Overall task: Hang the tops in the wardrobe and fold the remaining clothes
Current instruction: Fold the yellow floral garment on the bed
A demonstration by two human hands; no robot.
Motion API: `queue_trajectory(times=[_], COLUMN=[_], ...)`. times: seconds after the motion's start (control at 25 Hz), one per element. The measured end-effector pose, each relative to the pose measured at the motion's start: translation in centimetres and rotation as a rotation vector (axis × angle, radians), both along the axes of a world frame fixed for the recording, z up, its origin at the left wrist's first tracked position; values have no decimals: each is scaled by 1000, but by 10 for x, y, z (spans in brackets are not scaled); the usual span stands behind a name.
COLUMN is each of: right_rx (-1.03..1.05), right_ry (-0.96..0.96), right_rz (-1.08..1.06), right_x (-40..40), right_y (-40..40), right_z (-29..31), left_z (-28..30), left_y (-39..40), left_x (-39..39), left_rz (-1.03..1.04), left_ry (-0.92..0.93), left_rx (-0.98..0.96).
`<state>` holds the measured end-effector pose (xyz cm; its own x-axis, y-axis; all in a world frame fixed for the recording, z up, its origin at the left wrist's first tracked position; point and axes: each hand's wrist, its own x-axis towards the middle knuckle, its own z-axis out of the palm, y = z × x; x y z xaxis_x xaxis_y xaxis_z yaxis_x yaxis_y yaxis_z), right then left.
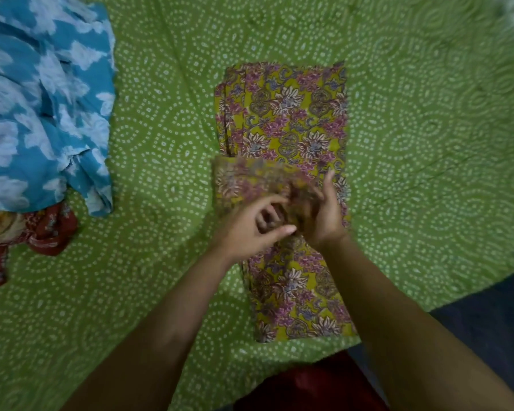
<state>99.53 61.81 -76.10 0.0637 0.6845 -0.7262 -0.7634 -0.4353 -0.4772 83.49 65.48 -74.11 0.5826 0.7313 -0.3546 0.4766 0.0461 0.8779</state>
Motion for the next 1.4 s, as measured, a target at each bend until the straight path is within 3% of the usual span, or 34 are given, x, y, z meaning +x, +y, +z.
queue_trajectory(times=[0.08,0.2,0.32,0.44,0.52,0.6,0.68,0.72,0.76,0.84,0.96,1.08,1.2,1.28,1.4], right_rx=[-50,-298,-389,-426,-384,-160,330,634,886,1164,1244,740,77,-148,-214], right_ry=[-46,-399,-478,-822,-1161,-1577,-1788,-1805,-1789,-1744,-1704,-1363,-880,-632,-285], right_rz=[4,5,-61,130,350,866,1468,1644,1785,1944,1862,1571,1056,765,582], right_x=[21,40,60,67,72,86,110,125,139,153,147,130,120,123,129], right_y=[-12,-26,-40,-54,-76,-105,-133,-141,-143,-135,-120,-112,-78,-39,5], right_z=[-8,-33,-52,-58,-53,-50,-55,-61,-67,-80,-97,-93,-73,-76,-79], left_z=[-14,-33,-53,-71,-65,-63,-70,-76,-84,-101,-119,-119,-103,-95,-94], left_y=[-4,-5,-17,-23,-24,-31,-38,-39,-40,-43,-49,-51,-40,-12,31], left_x=[22,31,29,21,18,3,-27,-42,-54,-66,-59,-45,-16,9,26], left_rz=[14,56,-285,-437,-412,-548,-893,-1045,-1130,-1167,-986,-619,48,424,568], left_ry=[145,558,881,1027,965,816,627,552,499,466,383,308,427,386,179], left_rx=[172,521,499,378,429,651,843,897,948,1003,843,499,24,-330,-727])
